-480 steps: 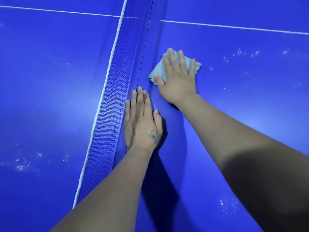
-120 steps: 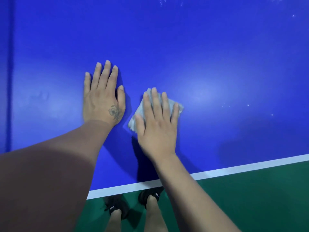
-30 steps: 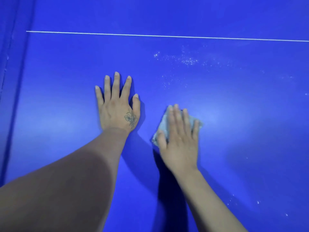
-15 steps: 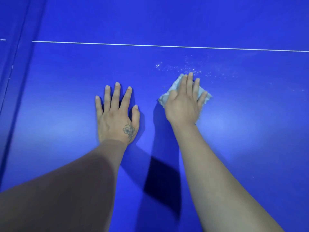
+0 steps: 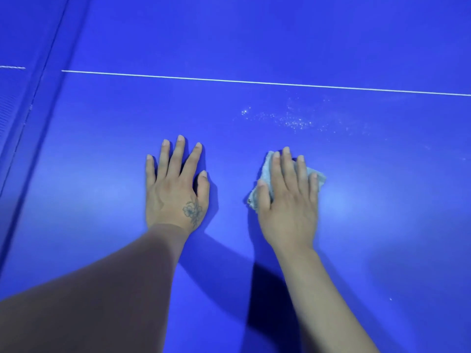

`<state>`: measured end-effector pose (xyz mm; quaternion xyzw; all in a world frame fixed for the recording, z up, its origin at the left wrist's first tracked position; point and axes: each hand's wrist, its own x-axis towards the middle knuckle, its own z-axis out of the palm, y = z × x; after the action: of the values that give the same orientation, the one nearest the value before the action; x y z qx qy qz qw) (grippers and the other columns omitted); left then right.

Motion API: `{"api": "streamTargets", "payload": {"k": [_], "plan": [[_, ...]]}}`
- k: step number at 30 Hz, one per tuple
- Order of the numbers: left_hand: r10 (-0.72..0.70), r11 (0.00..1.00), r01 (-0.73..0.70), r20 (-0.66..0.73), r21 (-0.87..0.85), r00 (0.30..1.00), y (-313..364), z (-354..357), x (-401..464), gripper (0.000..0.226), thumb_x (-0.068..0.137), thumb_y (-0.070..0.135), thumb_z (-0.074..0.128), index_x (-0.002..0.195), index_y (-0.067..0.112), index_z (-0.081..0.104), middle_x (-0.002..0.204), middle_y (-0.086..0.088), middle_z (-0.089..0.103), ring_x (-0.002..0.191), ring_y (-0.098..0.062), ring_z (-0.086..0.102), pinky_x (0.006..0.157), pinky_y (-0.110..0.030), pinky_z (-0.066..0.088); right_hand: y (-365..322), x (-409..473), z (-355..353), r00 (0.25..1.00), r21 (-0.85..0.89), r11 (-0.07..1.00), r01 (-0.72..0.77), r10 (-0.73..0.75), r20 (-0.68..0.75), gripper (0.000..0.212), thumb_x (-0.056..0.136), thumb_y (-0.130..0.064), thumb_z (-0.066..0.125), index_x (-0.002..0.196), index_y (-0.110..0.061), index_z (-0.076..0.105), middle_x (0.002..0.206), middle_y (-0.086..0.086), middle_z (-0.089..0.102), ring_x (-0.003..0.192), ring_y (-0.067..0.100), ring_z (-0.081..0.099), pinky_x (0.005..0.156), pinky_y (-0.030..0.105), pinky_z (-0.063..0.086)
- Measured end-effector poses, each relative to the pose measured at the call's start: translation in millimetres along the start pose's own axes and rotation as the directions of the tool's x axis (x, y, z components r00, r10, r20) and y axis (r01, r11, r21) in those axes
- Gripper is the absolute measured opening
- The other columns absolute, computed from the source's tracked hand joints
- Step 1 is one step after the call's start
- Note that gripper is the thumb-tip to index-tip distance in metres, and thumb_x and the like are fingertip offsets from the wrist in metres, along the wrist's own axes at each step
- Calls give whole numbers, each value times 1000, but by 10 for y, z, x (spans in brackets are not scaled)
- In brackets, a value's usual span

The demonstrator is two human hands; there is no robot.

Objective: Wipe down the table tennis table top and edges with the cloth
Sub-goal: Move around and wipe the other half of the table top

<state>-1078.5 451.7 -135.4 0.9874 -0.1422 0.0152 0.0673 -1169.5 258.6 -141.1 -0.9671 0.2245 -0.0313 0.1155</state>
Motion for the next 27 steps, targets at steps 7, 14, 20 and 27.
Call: {"api": "streamTargets", "payload": {"k": [7, 14, 20, 27], "plan": [[3, 1000, -3, -5, -4, 1000, -2, 7, 12, 61, 108, 45, 27, 167, 30, 33, 177, -1, 22, 165, -27, 12, 131, -57, 14, 178, 723, -77, 985, 35, 984, -175, 175, 6, 73, 107, -47, 22, 172, -16, 16, 180, -1, 9, 167, 24, 4, 134, 50, 3], [5, 1000, -5, 1, 2, 1000, 0, 4, 9, 61, 108, 45, 27, 167, 30, 32, 177, 0, 21, 165, -26, 11, 131, -57, 14, -283, 1625, -9, 987, 40, 989, -139, 135, 92, 78, 110, -60, 27, 173, -16, 9, 181, -1, -1, 166, 25, -7, 133, 52, -7], [-9, 999, 8, -22, -37, 1000, -1, 31, 12, 64, 108, 44, 31, 168, 22, 30, 177, 1, 22, 165, -24, 11, 132, -56, 13, -832, 1307, 179, 990, 27, 991, 132, -133, 53, 77, 108, -60, 33, 171, -18, 20, 180, -1, 10, 167, 25, 3, 133, 52, -3], [-15, 999, 15, 0, -29, 1000, -9, 46, 18, 67, 107, 45, 30, 168, 17, 30, 178, 3, 18, 166, -21, 8, 132, -55, 12, -273, 420, 124, 995, -20, 995, 95, -96, -17, 65, 112, -46, 27, 171, -20, 23, 179, -5, 17, 166, 21, 9, 134, 50, 9]]}}
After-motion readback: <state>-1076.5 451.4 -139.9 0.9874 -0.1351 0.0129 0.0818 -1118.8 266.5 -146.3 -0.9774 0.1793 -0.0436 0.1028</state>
